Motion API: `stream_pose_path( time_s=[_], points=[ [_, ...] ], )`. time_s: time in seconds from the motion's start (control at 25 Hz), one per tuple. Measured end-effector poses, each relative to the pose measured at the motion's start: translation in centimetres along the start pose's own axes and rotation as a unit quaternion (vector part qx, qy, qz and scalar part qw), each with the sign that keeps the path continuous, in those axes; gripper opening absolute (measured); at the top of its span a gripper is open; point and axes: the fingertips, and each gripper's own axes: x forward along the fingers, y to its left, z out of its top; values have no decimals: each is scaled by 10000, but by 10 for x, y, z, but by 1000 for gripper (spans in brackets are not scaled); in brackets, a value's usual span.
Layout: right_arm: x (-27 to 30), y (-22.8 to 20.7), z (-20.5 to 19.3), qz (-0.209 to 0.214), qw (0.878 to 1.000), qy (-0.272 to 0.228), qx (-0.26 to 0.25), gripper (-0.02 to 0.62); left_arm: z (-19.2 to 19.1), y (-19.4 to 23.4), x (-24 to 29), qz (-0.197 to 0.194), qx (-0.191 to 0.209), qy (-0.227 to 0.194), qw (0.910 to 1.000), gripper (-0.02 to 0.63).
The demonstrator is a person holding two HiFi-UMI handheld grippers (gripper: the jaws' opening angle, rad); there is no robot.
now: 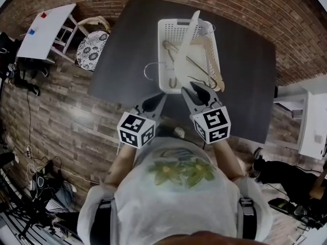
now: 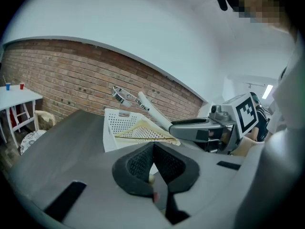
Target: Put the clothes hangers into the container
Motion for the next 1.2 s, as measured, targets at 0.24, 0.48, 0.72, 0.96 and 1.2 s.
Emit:
stream_pose_path(
  time_s=[0.24,0.48,0.72,0.96,1.2],
  points=[
    [-6,-19,-7,-255,9996,72,-29,133,-1,-8,7,-80,64,52,9999,29],
    [-4,-35,-19,-364,9986,347,-178,133,-1,-12,10,-82,78,55,9999,29],
    [6,-42,-28,-328,9966,683,-329,133,1,-9,10,-27,47,46,10000,29],
    [17,-47,-42,-159,9943,1055,-45,133,2,-5,10,42,23,28,10000,29],
    [26,-48,-50,-9,9922,1250,4,133,3,-1,11,101,6,16,9999,29]
  ],
)
